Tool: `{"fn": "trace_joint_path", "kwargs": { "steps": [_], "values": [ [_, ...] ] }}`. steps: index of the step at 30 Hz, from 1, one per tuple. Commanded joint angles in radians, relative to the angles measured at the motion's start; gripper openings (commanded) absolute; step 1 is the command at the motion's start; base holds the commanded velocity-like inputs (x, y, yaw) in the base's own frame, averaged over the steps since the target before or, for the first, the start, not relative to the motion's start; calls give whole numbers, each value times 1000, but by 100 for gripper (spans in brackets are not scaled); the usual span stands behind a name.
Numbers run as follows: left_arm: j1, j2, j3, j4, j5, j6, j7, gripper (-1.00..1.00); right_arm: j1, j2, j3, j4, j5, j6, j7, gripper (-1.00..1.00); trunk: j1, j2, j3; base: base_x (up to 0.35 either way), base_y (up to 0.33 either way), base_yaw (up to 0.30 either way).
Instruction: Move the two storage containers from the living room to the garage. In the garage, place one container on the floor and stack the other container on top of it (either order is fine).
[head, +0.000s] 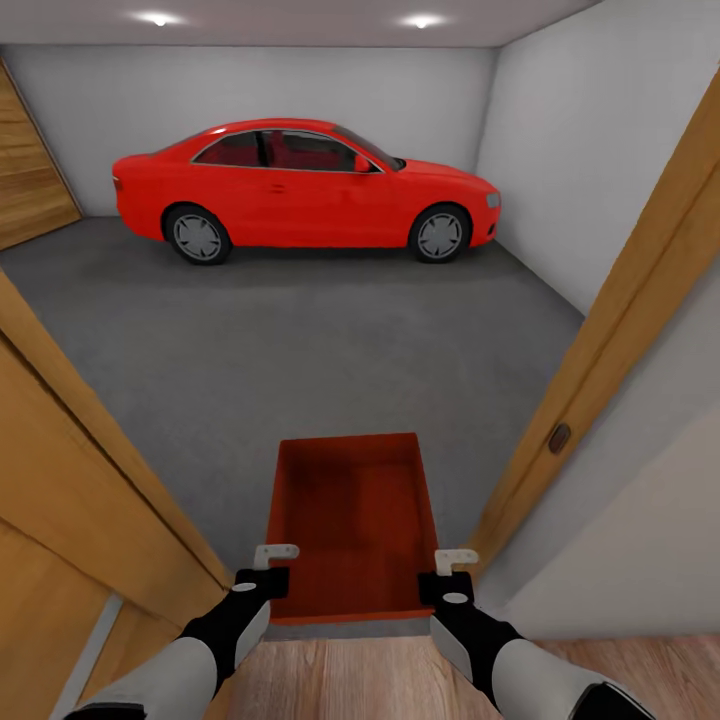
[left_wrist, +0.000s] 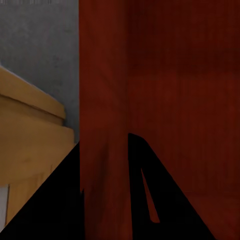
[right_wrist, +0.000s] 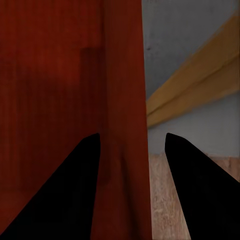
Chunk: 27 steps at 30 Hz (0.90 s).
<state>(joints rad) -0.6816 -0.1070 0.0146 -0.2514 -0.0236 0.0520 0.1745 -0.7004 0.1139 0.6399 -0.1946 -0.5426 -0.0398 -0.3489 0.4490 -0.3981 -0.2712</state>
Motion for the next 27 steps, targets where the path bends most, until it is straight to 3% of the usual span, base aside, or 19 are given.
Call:
{"fn": "trace_joint_path", "kwargs": {
  "steps": [1,27],
  "values": [
    [-1,75,25,-7,40,6,-4,-100,-1,-48,-32,0,-25,-2,55,-100,1,-2,-2,270,0,0],
    [-1,76,25,-6,40,10,-4,-100,-1,-49,-32,0,-25,-2,56,-100,1,-2,-2,320,0,0]
  ]
}}
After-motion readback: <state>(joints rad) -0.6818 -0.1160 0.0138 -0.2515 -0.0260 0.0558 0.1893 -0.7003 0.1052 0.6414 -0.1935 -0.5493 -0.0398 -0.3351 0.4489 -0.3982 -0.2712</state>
